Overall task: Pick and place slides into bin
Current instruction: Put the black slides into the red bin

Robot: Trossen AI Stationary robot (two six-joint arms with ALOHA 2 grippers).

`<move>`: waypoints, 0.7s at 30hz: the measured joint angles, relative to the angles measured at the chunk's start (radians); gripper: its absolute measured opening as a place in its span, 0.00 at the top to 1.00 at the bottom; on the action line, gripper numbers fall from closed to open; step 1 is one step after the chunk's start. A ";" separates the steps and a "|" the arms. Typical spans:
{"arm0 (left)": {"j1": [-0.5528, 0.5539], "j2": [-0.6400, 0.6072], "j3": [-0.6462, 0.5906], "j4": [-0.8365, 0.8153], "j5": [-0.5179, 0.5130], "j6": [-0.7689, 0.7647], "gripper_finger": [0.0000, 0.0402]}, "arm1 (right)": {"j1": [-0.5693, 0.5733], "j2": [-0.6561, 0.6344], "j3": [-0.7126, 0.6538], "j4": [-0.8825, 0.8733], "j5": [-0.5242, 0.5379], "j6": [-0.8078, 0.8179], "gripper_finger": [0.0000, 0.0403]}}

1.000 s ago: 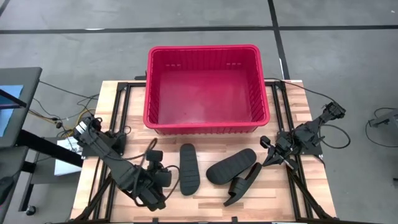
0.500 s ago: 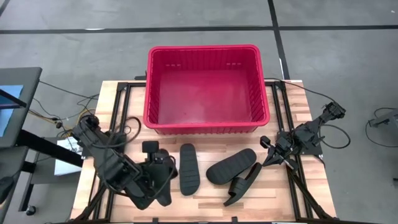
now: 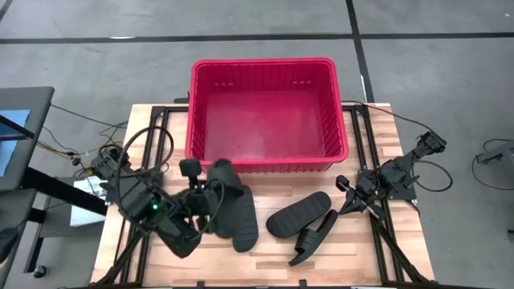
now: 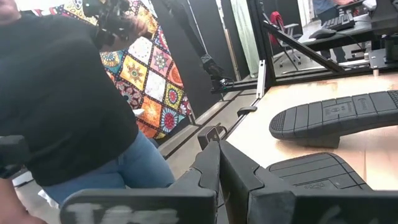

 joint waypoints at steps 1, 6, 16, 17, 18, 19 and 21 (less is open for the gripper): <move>0.011 -0.004 -0.001 0.000 -0.015 0.012 1.00 | 0.000 0.000 0.000 0.000 0.000 0.000 1.00; 0.080 -0.035 -0.001 0.000 -0.037 0.095 1.00 | 0.000 0.000 0.000 0.000 0.000 0.000 1.00; 0.264 -0.116 -0.002 0.015 -0.047 0.318 1.00 | 0.000 0.000 0.000 0.000 0.000 0.000 1.00; 0.285 -0.125 -0.002 0.033 -0.035 0.353 1.00 | 0.000 0.000 0.000 0.000 0.000 0.000 1.00; 0.308 -0.133 -0.002 0.055 -0.021 0.390 1.00 | 0.000 0.000 0.000 0.000 0.000 0.000 1.00; 0.333 -0.140 -0.002 0.083 -0.003 0.430 1.00 | 0.000 0.000 0.000 0.000 0.000 0.000 1.00; 0.385 -0.153 -0.002 0.150 0.054 0.518 1.00 | 0.000 0.000 0.000 0.000 0.000 0.000 1.00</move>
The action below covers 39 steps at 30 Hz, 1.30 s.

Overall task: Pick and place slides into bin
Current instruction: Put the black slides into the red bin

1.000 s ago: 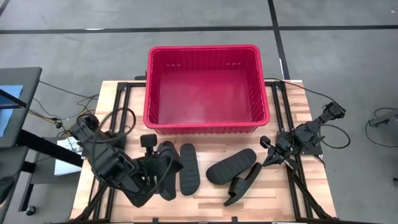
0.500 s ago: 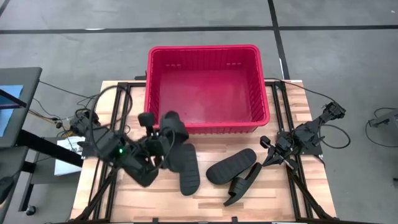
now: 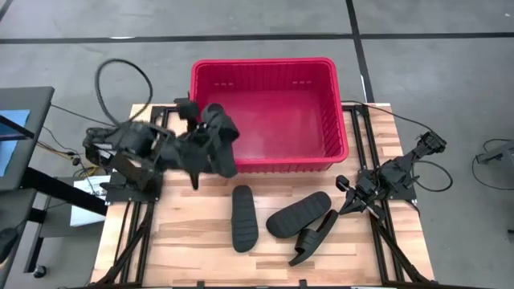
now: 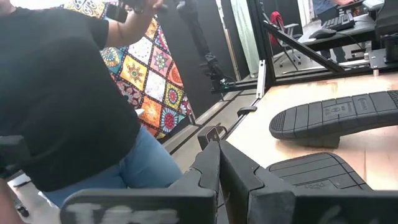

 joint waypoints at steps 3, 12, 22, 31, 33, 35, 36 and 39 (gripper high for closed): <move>0.096 -0.014 0.000 0.113 0.152 0.128 1.00 | 0.000 0.000 0.000 0.000 0.000 0.000 1.00; 0.409 -0.013 -0.048 0.293 0.560 0.390 1.00 | 0.000 0.000 0.000 0.000 0.000 0.000 1.00; 0.718 -0.062 -0.213 0.513 0.924 0.501 1.00 | 0.000 0.000 0.000 0.000 0.000 0.000 1.00; 0.863 -0.207 -0.647 0.877 1.070 0.491 1.00 | 0.000 0.000 0.000 0.000 0.000 0.000 1.00; 0.885 -0.248 -0.748 0.961 1.086 0.477 1.00 | 0.000 0.000 0.000 0.000 0.000 0.000 1.00; 0.905 -0.284 -0.835 1.036 1.091 0.460 1.00 | 0.000 0.000 0.000 0.000 0.000 0.000 1.00; 0.914 -0.301 -0.878 1.079 1.092 0.453 1.00 | 0.000 0.000 0.000 0.000 0.000 0.000 1.00; 0.930 -0.340 -0.984 1.187 1.092 0.433 1.00 | 0.000 0.000 0.000 0.000 0.000 0.000 1.00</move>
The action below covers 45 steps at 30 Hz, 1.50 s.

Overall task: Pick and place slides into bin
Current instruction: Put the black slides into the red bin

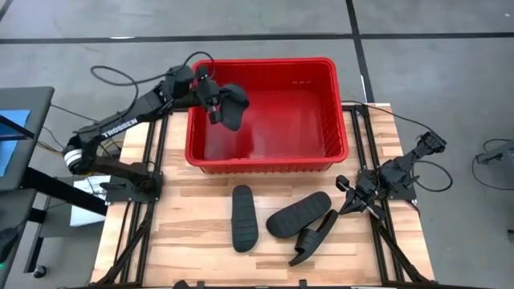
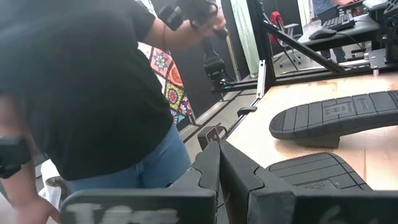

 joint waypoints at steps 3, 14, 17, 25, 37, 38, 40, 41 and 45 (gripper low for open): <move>0.005 -0.021 -0.083 0.068 0.000 -0.003 1.00 | 0.000 0.000 0.000 0.000 0.000 0.000 1.00; 0.016 -0.021 -0.231 0.136 -0.095 0.083 1.00 | 0.000 0.000 0.000 0.000 0.000 0.000 1.00; 0.022 -0.014 -0.231 0.144 -0.123 0.140 1.00 | 0.000 0.000 0.000 0.000 0.000 0.000 1.00; 0.043 0.019 -0.231 0.149 -0.112 0.197 1.00 | 0.000 0.000 0.000 0.000 0.000 0.000 1.00; 0.038 0.148 -0.230 0.210 -0.066 0.227 1.00 | 0.000 0.000 0.000 0.000 0.000 0.000 1.00; 0.038 0.160 -0.230 0.213 -0.066 0.233 1.00 | 0.000 0.000 0.000 0.000 0.000 0.000 1.00; 0.038 0.178 -0.230 0.216 -0.065 0.237 1.00 | 0.000 0.000 0.000 0.000 0.000 0.000 1.00; 0.038 0.185 -0.230 0.223 -0.064 0.236 1.00 | 0.000 0.000 0.000 0.000 0.000 0.000 1.00; 0.041 0.204 -0.230 0.230 -0.062 0.251 1.00 | 0.000 0.000 0.000 0.000 0.000 0.000 1.00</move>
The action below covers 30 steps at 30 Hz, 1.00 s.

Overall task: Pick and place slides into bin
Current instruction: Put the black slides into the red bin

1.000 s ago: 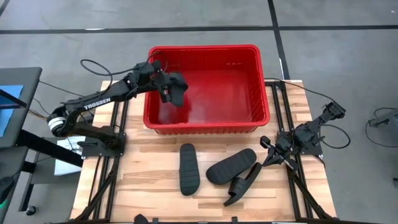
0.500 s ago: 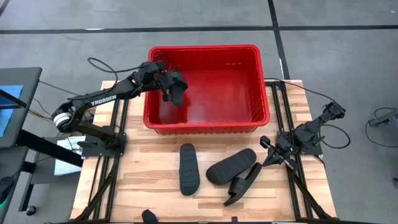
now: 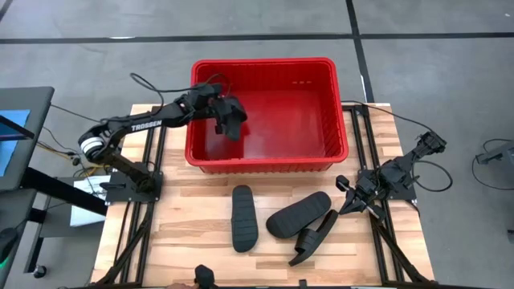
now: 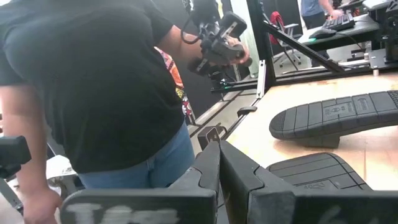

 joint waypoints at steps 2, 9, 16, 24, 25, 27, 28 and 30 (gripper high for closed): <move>0.001 0.002 0.000 -0.020 0.000 0.002 1.00 | 0.000 0.000 0.000 0.000 0.000 0.000 1.00; 0.007 0.002 0.000 -0.062 -0.028 0.015 1.00 | 0.000 0.000 0.000 0.000 0.000 0.000 1.00; 0.006 0.001 0.000 -0.093 -0.056 -0.001 1.00 | 0.000 0.000 0.000 0.000 0.000 0.000 1.00; 0.006 0.001 0.000 -0.120 -0.071 0.011 1.00 | 0.000 0.000 0.000 0.000 0.000 0.000 1.00; 0.006 0.001 0.000 -0.129 -0.071 0.013 1.00 | 0.000 0.000 0.000 0.000 0.000 0.000 1.00; 0.006 0.001 0.000 -0.137 -0.071 0.020 1.00 | 0.000 0.000 0.000 0.000 0.000 0.000 1.00; 0.006 0.001 0.000 -0.136 -0.072 0.029 1.00 | 0.000 0.000 0.000 0.000 0.000 0.000 1.00; 0.007 0.001 0.000 -0.131 -0.077 0.045 1.00 | 0.000 0.000 0.000 0.000 0.000 0.000 1.00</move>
